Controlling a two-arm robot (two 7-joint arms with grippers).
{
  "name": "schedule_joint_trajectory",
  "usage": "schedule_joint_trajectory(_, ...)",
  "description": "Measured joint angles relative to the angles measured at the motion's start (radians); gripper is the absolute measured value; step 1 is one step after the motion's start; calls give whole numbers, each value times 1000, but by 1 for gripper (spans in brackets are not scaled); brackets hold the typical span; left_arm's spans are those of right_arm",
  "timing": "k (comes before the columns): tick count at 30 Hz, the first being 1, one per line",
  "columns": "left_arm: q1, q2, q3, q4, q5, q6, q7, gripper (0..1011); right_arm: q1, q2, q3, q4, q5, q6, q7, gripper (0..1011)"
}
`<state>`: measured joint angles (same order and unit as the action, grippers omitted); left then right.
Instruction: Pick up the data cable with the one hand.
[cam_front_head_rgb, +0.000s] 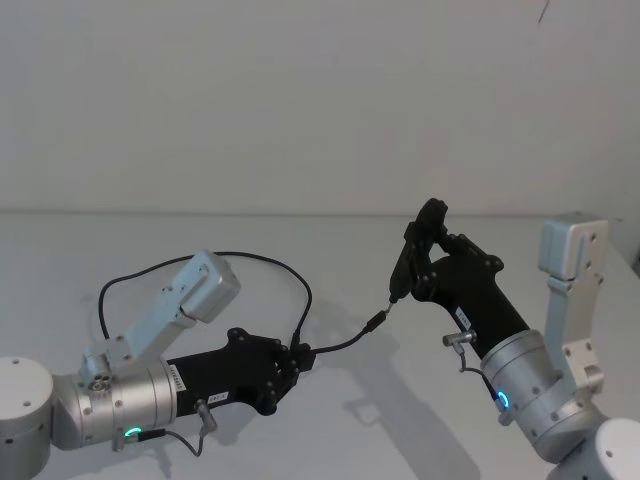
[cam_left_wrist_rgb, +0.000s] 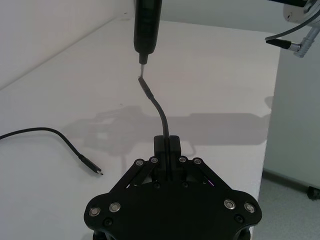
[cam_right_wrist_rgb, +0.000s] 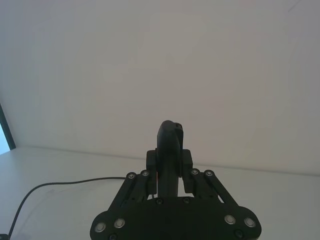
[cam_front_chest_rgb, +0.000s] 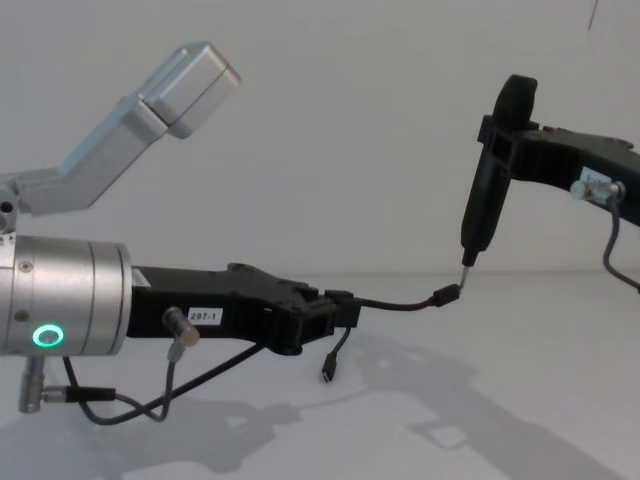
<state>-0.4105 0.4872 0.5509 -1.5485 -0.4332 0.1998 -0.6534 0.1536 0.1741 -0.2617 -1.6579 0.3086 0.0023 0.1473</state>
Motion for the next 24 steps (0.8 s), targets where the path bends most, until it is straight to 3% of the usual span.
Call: schedule_joint_trajectory(24, 0, 0, 0, 0, 0, 0, 0, 47, 16, -23, 8, 36, -2, 11, 23, 279)
